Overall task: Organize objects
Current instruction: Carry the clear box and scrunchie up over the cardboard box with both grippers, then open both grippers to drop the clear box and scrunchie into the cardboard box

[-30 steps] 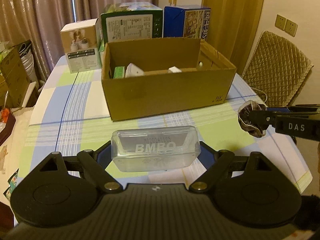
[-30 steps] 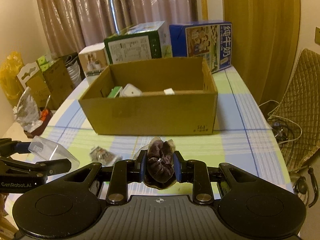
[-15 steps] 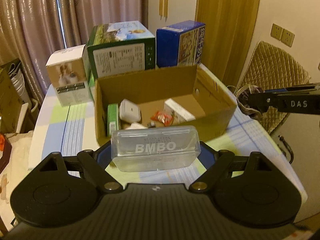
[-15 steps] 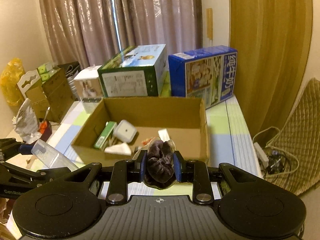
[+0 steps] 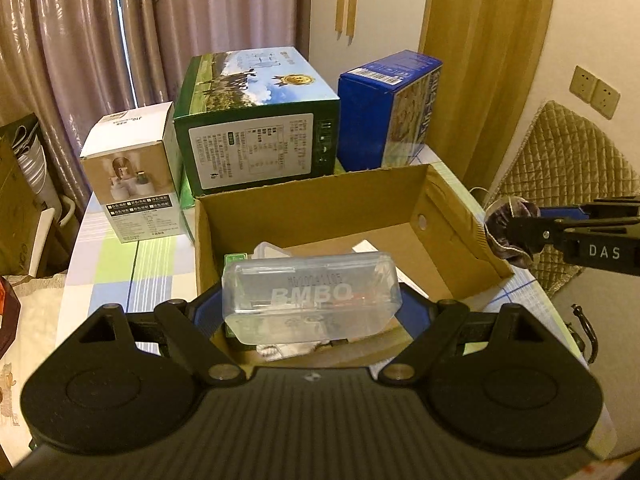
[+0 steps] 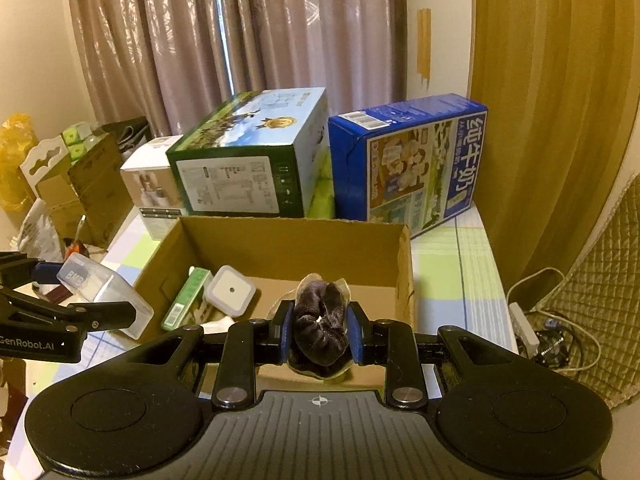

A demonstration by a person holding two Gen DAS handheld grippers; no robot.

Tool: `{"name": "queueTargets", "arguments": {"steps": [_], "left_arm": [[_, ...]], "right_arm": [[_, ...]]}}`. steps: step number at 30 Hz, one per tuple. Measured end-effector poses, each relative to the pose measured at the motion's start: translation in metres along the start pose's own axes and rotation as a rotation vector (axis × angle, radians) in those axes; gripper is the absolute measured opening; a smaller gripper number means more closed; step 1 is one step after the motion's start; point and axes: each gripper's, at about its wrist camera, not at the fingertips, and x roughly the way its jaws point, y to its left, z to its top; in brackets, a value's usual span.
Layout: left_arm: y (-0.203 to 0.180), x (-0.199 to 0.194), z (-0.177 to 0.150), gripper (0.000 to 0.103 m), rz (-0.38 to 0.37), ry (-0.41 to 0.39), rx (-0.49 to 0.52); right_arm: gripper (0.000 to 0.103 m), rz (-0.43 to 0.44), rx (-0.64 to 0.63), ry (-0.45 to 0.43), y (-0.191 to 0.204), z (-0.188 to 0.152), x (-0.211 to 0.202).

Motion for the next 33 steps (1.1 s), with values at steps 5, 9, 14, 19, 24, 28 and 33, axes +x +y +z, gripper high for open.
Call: {"name": "queueTargets", "arguments": {"steps": [5, 9, 14, 19, 24, 28, 33], "left_arm": [[0.002, 0.018, 0.007, 0.084, 0.004, 0.012, 0.01], [0.003, 0.036, 0.011, 0.084, 0.008, 0.022, 0.015], [0.004, 0.061, 0.016, 0.084, 0.007, 0.039, 0.01], [0.005, 0.084, 0.02, 0.085, -0.011, 0.044, -0.006], [0.003, 0.099, 0.018, 0.093, -0.011, 0.024, -0.019], [0.006, 0.102, 0.015, 0.093, -0.006, 0.031, -0.031], [0.011, 0.1, 0.01, 0.093, 0.007, 0.037, -0.026]], "right_arm": [[0.025, -0.005, -0.001, 0.011, -0.005, 0.009, 0.021], [0.025, -0.01, 0.027, 0.024, -0.014, 0.014, 0.039], [0.025, -0.008, 0.058, 0.031, -0.023, 0.02, 0.058], [0.026, 0.003, 0.105, 0.034, -0.031, 0.019, 0.073], [0.026, 0.01, 0.12, 0.049, -0.034, 0.013, 0.085], [0.026, 0.014, 0.126, 0.06, -0.036, 0.007, 0.09], [0.026, 0.018, 0.124, 0.063, -0.036, 0.004, 0.092]]}}
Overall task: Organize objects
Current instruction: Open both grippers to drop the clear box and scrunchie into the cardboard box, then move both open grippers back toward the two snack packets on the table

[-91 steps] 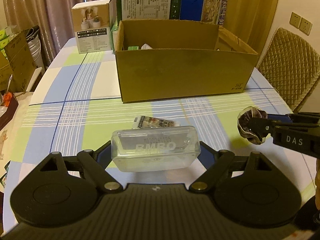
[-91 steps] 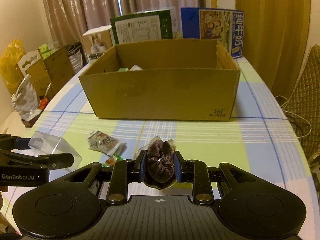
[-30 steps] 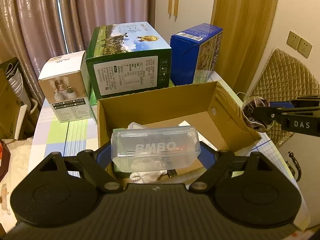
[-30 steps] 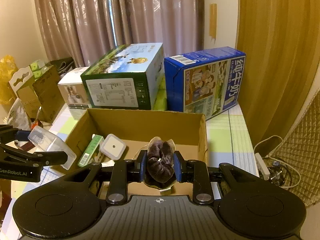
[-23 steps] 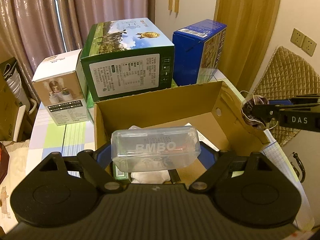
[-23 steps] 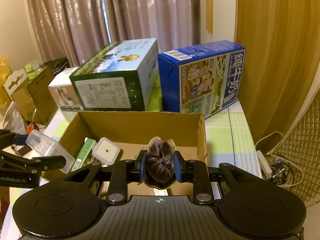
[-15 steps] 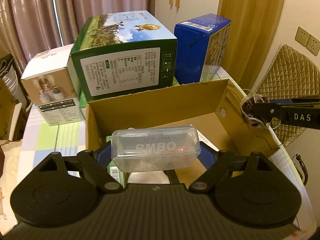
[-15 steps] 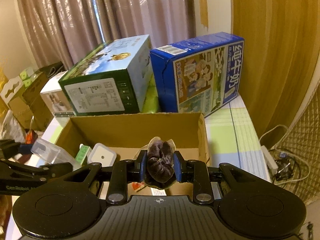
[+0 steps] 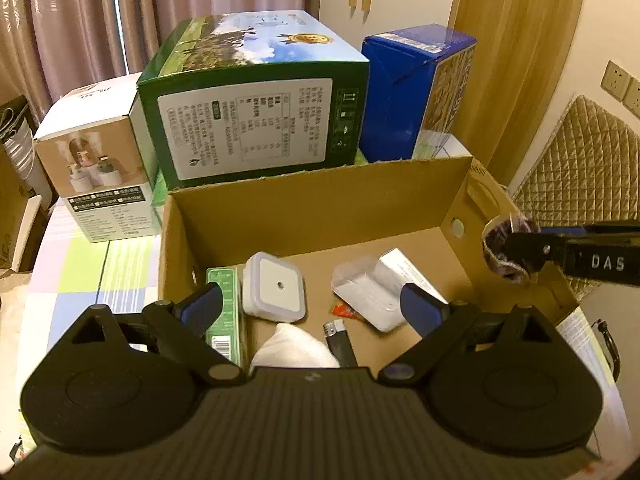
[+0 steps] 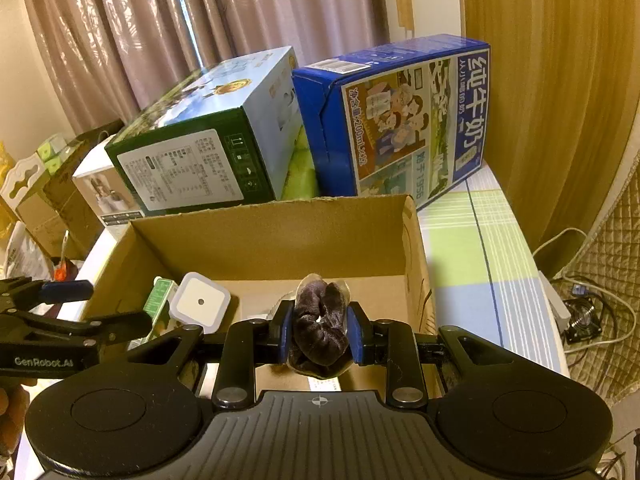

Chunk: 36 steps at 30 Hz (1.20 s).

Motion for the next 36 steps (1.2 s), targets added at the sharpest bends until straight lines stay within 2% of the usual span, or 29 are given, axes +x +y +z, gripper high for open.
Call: {"name": "queueTargets", "arguments": {"steps": [5, 6, 7, 8, 9, 19, 23, 29, 36], "left_arm": [[0.001, -0.004, -0.003, 0.093, 0.007, -0.004, 0.015], [0.002, -0.005, -0.003, 0.093, 0.008, -0.006, 0.016], [0.002, -0.006, -0.004, 0.093, 0.01, -0.008, 0.018], [0.002, -0.007, -0.004, 0.093, 0.012, -0.01, 0.022], [0.002, -0.008, -0.005, 0.093, 0.015, -0.01, 0.028], [0.004, -0.034, -0.024, 0.094, 0.023, -0.017, 0.029], [0.0, -0.055, -0.038, 0.096, 0.031, -0.028, 0.027], [-0.008, -0.094, -0.067, 0.098, 0.019, -0.038, -0.013], [-0.024, -0.141, -0.108, 0.102, 0.047, -0.061, 0.039]], "right_arm": [[0.027, 0.008, 0.005, -0.027, 0.0, 0.003, 0.0], [0.044, 0.018, 0.004, -0.046, -0.001, 0.004, -0.001], [0.055, 0.028, 0.005, -0.062, -0.001, 0.004, -0.002], [0.071, 0.039, 0.007, -0.084, -0.002, 0.004, -0.004], [0.074, 0.041, 0.004, -0.1, -0.003, 0.004, -0.006], [0.075, 0.018, -0.001, -0.078, -0.008, -0.01, -0.029], [0.079, 0.016, 0.001, -0.049, -0.005, -0.024, -0.048], [0.085, 0.024, 0.003, -0.004, 0.005, -0.059, -0.086], [0.094, 0.002, -0.02, 0.003, 0.023, -0.101, -0.132]]}}
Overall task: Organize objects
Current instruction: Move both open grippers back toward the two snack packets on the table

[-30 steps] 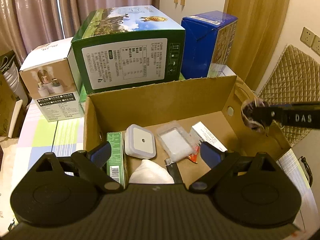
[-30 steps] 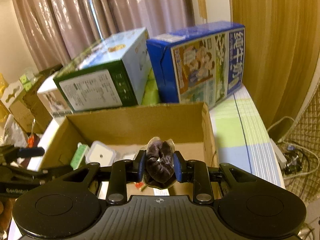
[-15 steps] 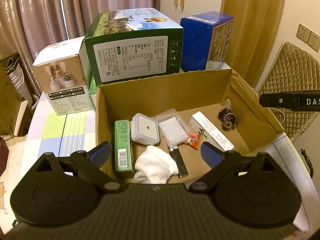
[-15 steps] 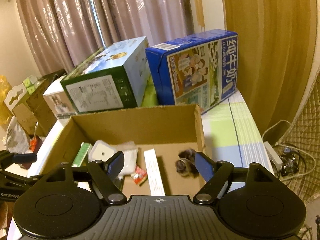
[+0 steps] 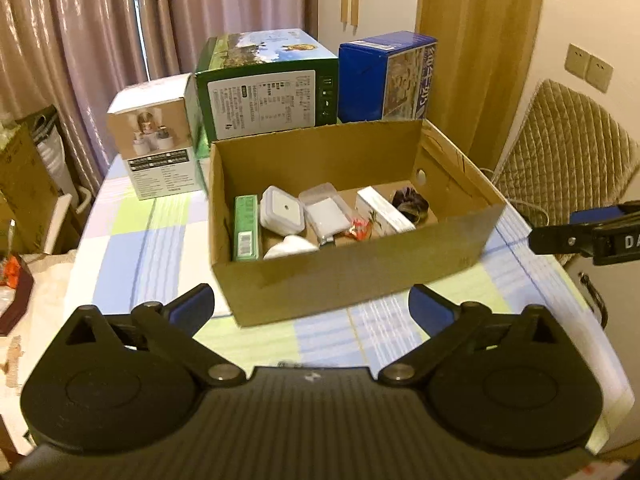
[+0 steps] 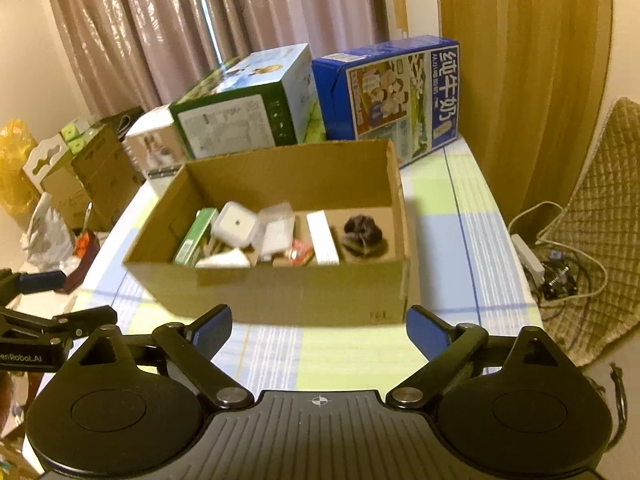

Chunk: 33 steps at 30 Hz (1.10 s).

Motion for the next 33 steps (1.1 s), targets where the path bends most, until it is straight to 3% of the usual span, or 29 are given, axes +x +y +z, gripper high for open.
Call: {"name": "queueTargets", "arguments": {"steps": [5, 16, 33], "left_arm": [[0.004, -0.027, -0.023, 0.102, 0.012, 0.009, -0.037], [0.014, -0.074, -0.06, 0.102, 0.057, -0.002, -0.065], [0.023, -0.09, -0.096, 0.102, 0.05, 0.021, -0.128]], "right_arm": [[0.101, -0.008, 0.002, -0.006, 0.01, -0.03, -0.027], [0.101, 0.0, 0.046, 0.011, 0.023, -0.076, -0.056], [0.101, 0.015, 0.056, 0.024, 0.036, -0.099, -0.064]]}}
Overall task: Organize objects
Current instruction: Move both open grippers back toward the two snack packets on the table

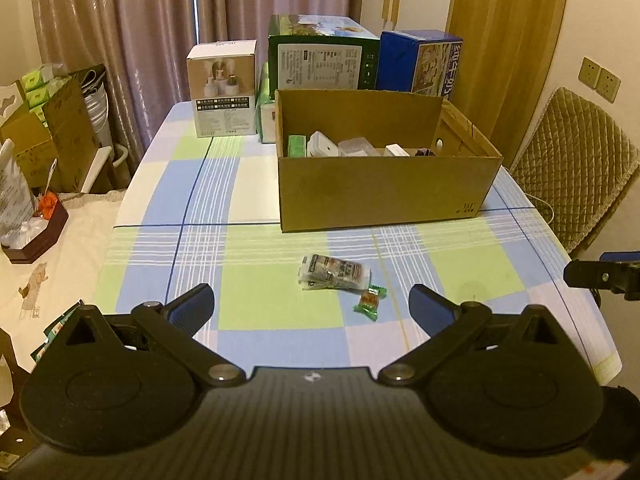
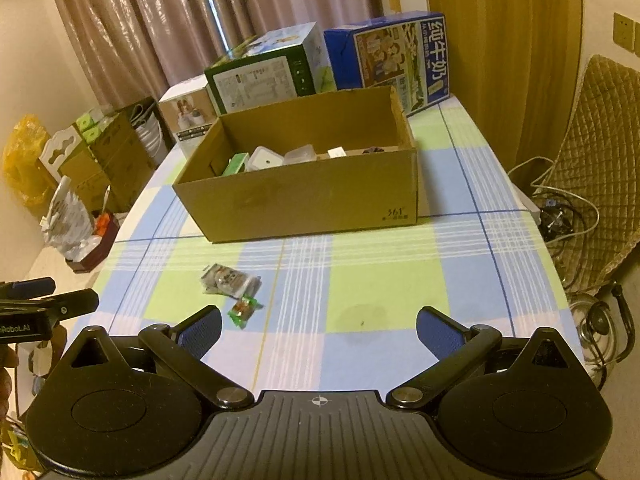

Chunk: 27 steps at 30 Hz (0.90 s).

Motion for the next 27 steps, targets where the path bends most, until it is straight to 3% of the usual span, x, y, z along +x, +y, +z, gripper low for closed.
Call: {"name": "queueTargets", "arguments": {"steps": [27], "left_arm": [[0.0, 0.008, -0.013, 0.102, 0.015, 0.017, 0.02]], "right_arm": [[0.101, 0.004, -0.018, 0.021, 0.005, -0.008, 0.015]]}}
